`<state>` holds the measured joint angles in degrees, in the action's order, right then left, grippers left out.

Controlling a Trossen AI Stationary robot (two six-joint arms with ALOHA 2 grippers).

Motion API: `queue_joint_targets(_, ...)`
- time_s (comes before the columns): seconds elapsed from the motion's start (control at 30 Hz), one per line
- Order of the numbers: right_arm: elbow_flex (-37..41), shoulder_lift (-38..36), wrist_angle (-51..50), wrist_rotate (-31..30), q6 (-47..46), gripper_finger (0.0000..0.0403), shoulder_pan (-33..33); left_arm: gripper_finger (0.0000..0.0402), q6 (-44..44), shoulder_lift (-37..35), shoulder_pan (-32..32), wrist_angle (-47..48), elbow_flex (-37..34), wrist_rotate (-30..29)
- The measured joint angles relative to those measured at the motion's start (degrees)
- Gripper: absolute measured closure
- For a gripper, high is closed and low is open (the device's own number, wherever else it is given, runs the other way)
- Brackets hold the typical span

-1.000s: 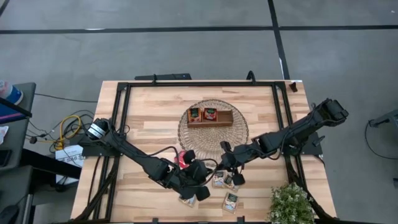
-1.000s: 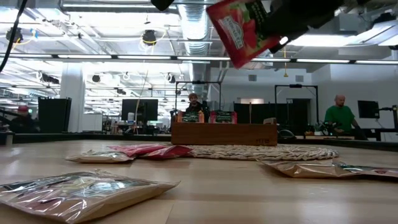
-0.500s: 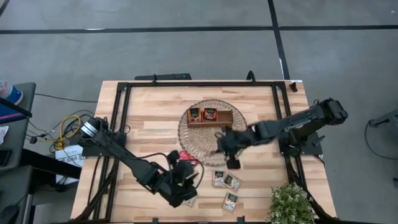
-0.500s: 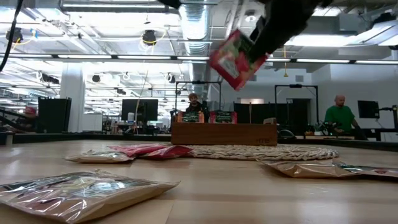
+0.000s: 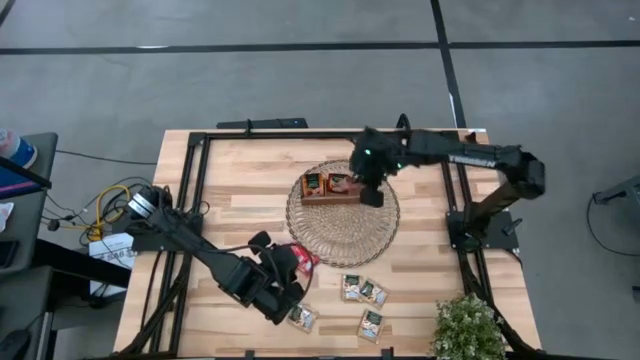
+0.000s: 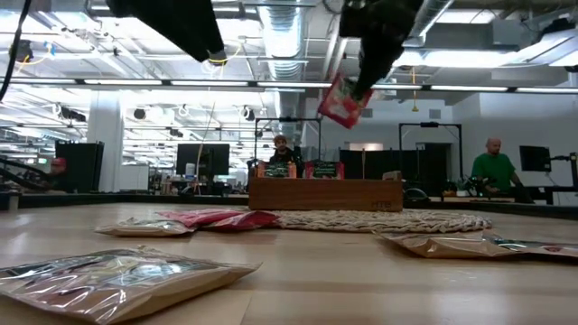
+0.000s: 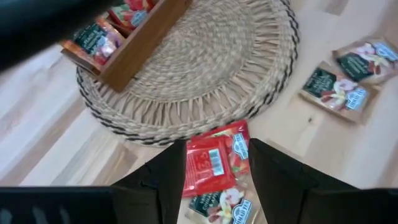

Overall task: Pick & Place Tea
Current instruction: Put the red tea bag into the middle section of the wooden organizer

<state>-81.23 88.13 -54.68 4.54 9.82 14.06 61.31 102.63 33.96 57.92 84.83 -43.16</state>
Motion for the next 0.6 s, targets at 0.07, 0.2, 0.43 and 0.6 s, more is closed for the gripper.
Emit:
queue_joint_targets(0.07,-4.1,4.0,-2.3,0.0,1.7,0.0403,0.9,0.0234,-0.2,-0.1,-0.7,-0.1,-0.3,0.4)
queue_joint_targets(0.2,-12.4,13.0,-9.3,0.2,5.4,0.0403,1.6,0.0234,-0.1,-0.1,-1.4,1.8,-0.4,0.2)
queue_joint_targets(0.43,-22.5,23.4,-17.0,1.5,9.7,0.0403,2.7,0.0234,1.3,-0.1,-1.0,3.1,-0.4,0.2)
queue_joint_targets(0.6,-25.3,26.8,-18.3,1.5,10.9,0.0403,3.9,0.0234,1.2,-0.1,-1.0,2.9,-0.4,0.1)
